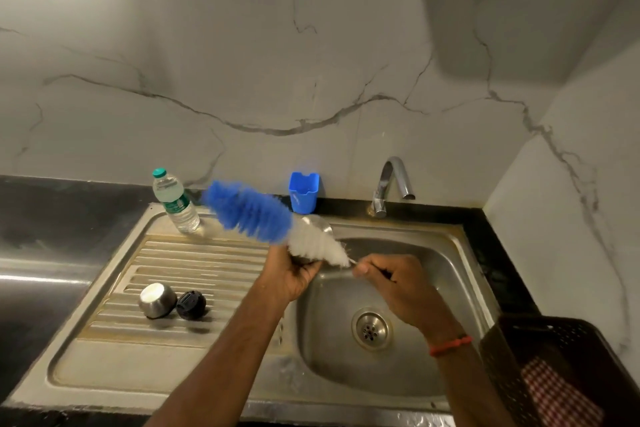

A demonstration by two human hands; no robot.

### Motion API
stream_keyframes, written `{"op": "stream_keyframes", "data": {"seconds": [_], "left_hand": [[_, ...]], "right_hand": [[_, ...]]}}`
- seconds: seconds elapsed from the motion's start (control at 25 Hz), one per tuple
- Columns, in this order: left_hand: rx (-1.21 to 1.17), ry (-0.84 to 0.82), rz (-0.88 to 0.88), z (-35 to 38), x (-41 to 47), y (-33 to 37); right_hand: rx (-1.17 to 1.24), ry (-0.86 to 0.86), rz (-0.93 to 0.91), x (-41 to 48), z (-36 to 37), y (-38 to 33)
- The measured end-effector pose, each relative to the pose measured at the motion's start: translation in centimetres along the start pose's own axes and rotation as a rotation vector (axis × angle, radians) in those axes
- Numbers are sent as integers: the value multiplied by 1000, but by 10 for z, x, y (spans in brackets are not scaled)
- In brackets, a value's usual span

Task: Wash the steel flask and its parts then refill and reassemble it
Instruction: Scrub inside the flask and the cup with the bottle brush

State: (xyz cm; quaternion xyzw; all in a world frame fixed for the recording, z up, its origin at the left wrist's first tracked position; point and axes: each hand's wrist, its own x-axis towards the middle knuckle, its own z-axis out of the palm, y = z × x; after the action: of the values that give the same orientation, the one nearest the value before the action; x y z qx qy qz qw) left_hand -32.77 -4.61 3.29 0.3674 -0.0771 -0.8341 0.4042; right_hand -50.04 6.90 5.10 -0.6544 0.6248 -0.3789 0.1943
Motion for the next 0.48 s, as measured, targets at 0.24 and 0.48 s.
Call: {"op": "stream_keyframes", "data": {"seconds": [0.24,0.48], "left_hand": [[9,23,-29,14,13,-2],[-1,-28,-20,-6,23,12]], "right_hand": [[-141,117,-23,23,5,-16],[-42,87,164,-11,1,4]]}}
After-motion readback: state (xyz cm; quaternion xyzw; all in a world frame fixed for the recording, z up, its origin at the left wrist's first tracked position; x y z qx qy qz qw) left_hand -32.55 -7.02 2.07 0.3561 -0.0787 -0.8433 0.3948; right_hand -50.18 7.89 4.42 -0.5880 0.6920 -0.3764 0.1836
